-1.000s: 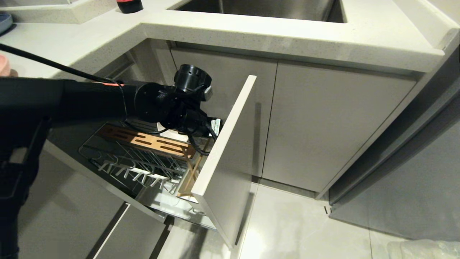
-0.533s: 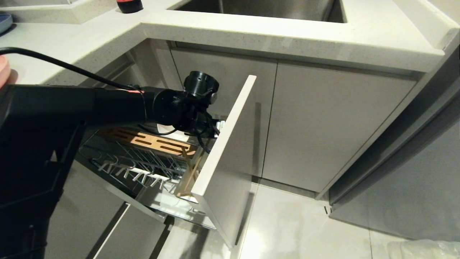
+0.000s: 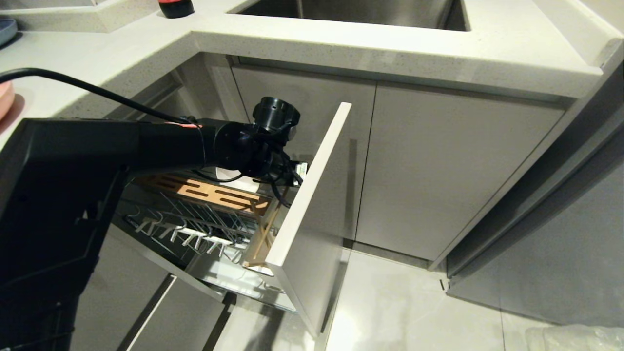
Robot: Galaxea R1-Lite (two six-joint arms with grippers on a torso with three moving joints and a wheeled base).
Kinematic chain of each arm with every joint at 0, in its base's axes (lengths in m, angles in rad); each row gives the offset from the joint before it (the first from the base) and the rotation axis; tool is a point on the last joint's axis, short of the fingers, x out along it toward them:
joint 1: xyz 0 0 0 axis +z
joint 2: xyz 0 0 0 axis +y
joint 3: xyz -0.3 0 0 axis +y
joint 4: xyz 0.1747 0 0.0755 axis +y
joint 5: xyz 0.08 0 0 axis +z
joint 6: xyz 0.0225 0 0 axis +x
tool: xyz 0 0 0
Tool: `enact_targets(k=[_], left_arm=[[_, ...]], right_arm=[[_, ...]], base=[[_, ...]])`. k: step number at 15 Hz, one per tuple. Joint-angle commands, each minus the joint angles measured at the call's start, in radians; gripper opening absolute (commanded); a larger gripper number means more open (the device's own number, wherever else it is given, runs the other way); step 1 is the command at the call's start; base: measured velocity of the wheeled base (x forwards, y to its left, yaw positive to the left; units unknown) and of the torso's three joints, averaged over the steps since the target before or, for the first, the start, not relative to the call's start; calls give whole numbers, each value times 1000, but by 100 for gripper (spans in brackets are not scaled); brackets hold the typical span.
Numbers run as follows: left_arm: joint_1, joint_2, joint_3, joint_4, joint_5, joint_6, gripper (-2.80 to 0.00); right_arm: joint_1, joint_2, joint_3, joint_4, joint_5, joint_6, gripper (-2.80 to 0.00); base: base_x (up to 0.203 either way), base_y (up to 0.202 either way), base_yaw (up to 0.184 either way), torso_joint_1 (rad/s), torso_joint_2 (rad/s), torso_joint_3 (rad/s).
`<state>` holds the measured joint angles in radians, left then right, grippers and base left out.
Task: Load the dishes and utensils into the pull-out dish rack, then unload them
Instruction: Pick up the chopsticks and place it in the cupboard
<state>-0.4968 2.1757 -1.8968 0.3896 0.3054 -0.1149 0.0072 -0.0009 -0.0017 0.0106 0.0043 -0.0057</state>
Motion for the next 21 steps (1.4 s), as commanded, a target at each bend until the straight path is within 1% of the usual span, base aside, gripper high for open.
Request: enact_targets(k=[1,2,5,16,21], left_arm=[[0,-1,1,3,3,-2,0],[0,-1,1,3,5,-2,-280],[-2,-2,1,3,23,-5,-280],[-18,-38,2,5,29,-9,-280],[-40,-118,0,0,117,-7,-280]], right_arm=[[0,0,0,0,0,0,-280],[0,-1,0,0,0,0,-280],[0,1,0,0,0,0,-280],[0,-1,0,0,0,0,-280],[0,1,0,0,0,0,-280]], base=[[0,0,0,0,0,0],[0,0,0,0,0,0],[0,0,0,0,0,0],[0,0,0,0,0,0],[0,0,0,0,0,0]])
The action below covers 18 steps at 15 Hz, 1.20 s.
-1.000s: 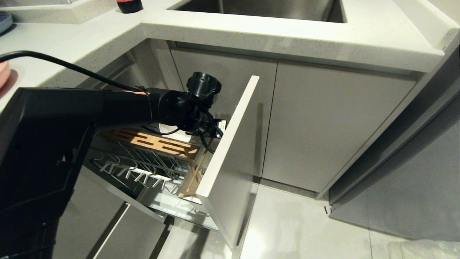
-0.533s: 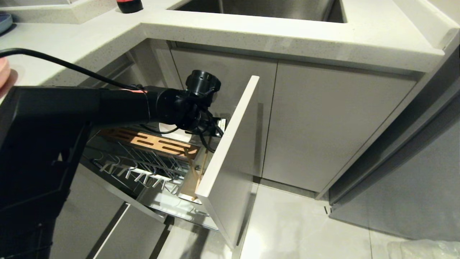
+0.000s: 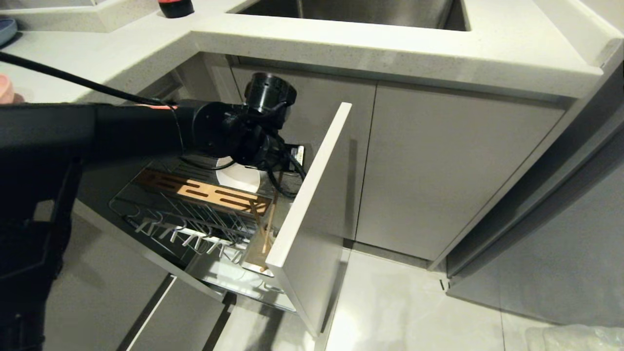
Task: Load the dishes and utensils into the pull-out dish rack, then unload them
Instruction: Pick up the chopsticks and place it in the cupboard
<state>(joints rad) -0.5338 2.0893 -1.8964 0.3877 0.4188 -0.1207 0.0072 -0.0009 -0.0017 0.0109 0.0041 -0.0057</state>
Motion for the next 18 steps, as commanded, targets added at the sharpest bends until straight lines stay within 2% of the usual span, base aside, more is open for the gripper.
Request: enact_targets(k=[1,4,6,9,11,15,18], left_arm=[[-7,-50,0,2,13,-1,-280],[-24,-105,4,-48,83,0,-280],[-41,-145,33,-156,184,3,-280],[-68,-216,140,-324,284,28,-280],[-84,-285,298,-483,310,100,-280],[-109,-425,676,-972,329,287,-280],[-120,-525,878,-1200,329,329,-280]], right_arm=[[0,-1,0,0,1,0,-280],[0,-1,0,0,1,0,-280],[0,-1,0,0,1,0,-280],[0,-1,0,0,1,0,-280],[0,-1,0,0,1,0,-280],[0,-1,0,0,1,0,-280],[0,-1,0,0,1,0,-280]], base=[[0,0,0,0,0,0],[0,0,0,0,0,0],[0,0,0,0,0,0],[0,0,0,0,0,0],[0,0,0,0,0,0],[0,0,0,0,0,0],[0,0,0,0,0,0]])
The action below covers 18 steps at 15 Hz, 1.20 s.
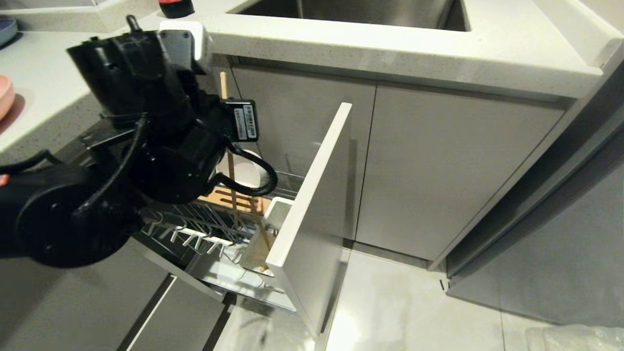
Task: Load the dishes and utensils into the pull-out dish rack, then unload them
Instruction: Pick up the chopsticks and place it in the cupboard
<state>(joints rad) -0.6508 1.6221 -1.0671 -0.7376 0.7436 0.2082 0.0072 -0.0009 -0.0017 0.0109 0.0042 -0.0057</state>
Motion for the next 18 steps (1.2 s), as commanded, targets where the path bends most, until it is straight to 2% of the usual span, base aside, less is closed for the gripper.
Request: enact_targets(k=[1,4,8,18], left_arm=[[-4,-73,102,-168,4,5,-280],[-14,-89,228,-360,9,1,-280],[-56,-60,324,-488,37,-7,-280],[-55,176,354,-711,40,-3,-280]], right_arm=[[0,-1,0,0,0,0,-280],[0,0,0,0,0,0,-280],[0,-1,0,0,0,0,-280],[0,-1,0,0,0,0,-280]], base=[[0,0,0,0,0,0],[0,0,0,0,0,0],[0,0,0,0,0,0],[0,0,0,0,0,0]])
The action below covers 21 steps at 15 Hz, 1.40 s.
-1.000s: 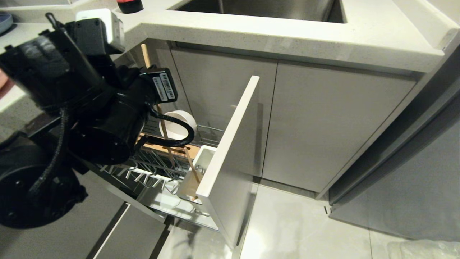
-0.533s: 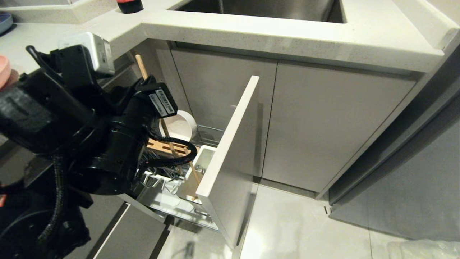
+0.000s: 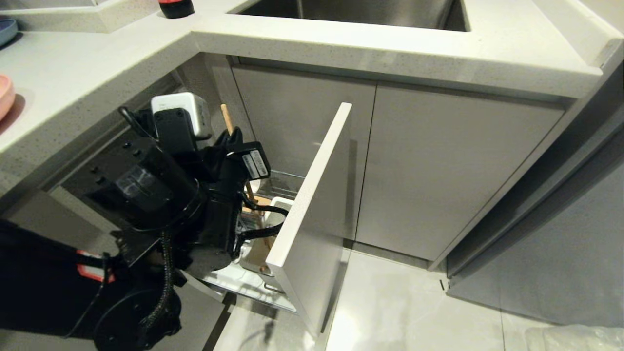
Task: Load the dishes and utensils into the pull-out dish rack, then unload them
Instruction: Pick up the chopsticks and place it in the cupboard
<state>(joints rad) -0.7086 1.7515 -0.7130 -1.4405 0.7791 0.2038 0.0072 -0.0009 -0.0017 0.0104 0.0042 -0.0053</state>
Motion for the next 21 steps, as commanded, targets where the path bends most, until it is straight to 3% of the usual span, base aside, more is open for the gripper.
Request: enact_targets(k=[1,16,21], left_arm=[[7,67,0,-19,5,2,-280],[61,223,2,-77,23,-46,-280],[57,240,6,-75,69,-80,-280]], right_arm=[[0,-1,0,0,0,-1,-280],[0,-1,0,0,0,-1,-280],[0,0,0,0,0,-1,-280]], base=[[0,0,0,0,0,0],[0,0,0,0,0,0],[0,0,0,0,0,0]])
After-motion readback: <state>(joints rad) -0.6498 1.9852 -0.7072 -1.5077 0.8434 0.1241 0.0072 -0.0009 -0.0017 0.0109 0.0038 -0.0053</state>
